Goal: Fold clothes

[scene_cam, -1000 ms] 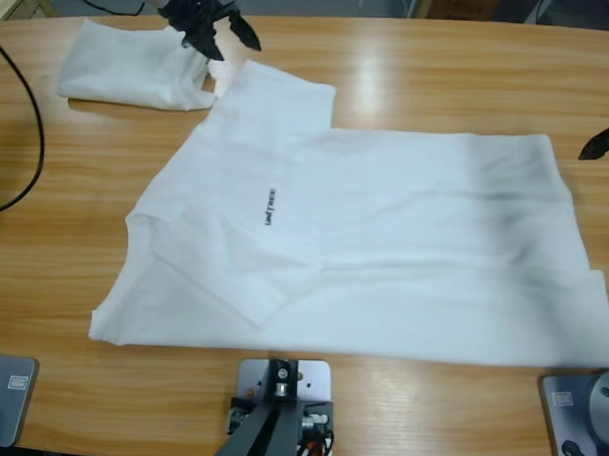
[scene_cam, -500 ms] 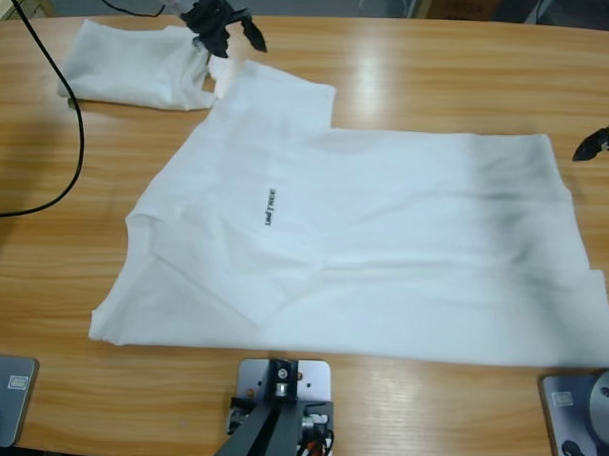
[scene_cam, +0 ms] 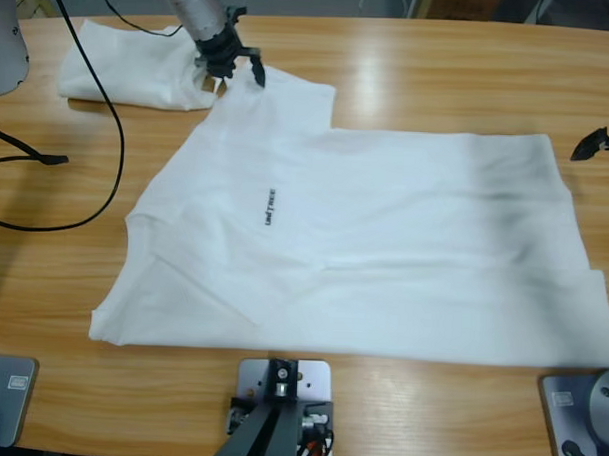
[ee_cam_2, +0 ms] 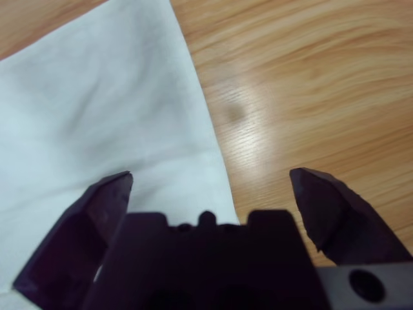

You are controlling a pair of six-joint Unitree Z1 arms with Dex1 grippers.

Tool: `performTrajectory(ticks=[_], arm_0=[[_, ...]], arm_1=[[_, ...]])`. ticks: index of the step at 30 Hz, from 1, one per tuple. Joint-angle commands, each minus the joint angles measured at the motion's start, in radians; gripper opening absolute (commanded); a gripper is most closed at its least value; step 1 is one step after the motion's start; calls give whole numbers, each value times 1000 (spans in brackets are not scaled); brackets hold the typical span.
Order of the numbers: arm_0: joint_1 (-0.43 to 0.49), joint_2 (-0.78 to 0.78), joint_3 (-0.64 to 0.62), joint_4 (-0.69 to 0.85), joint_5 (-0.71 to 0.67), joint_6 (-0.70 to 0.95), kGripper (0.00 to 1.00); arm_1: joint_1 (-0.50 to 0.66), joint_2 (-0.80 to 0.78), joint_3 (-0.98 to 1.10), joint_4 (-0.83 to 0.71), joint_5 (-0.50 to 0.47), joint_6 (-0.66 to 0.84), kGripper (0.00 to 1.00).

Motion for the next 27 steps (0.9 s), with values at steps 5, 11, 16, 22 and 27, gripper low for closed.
performTrajectory(ticks=[5,11,16,22,27], arm_0=[[-33,124,-174,51,22,49,738],[-28,127,-200,50,-23,47,619],[-26,142,-227,53,-29,36,365],[-28,142,-235,83,-6,104,354],[-45,147,-248,138,48,185,306]], arm_1=[[8,36,30,-11,-23,-10,1000],[8,33,30,-10,-23,-10,1000],[8,34,32,-11,-23,-9,1000],[9,49,32,-16,-26,-6,1000],[8,36,33,-14,-26,-7,1000]])
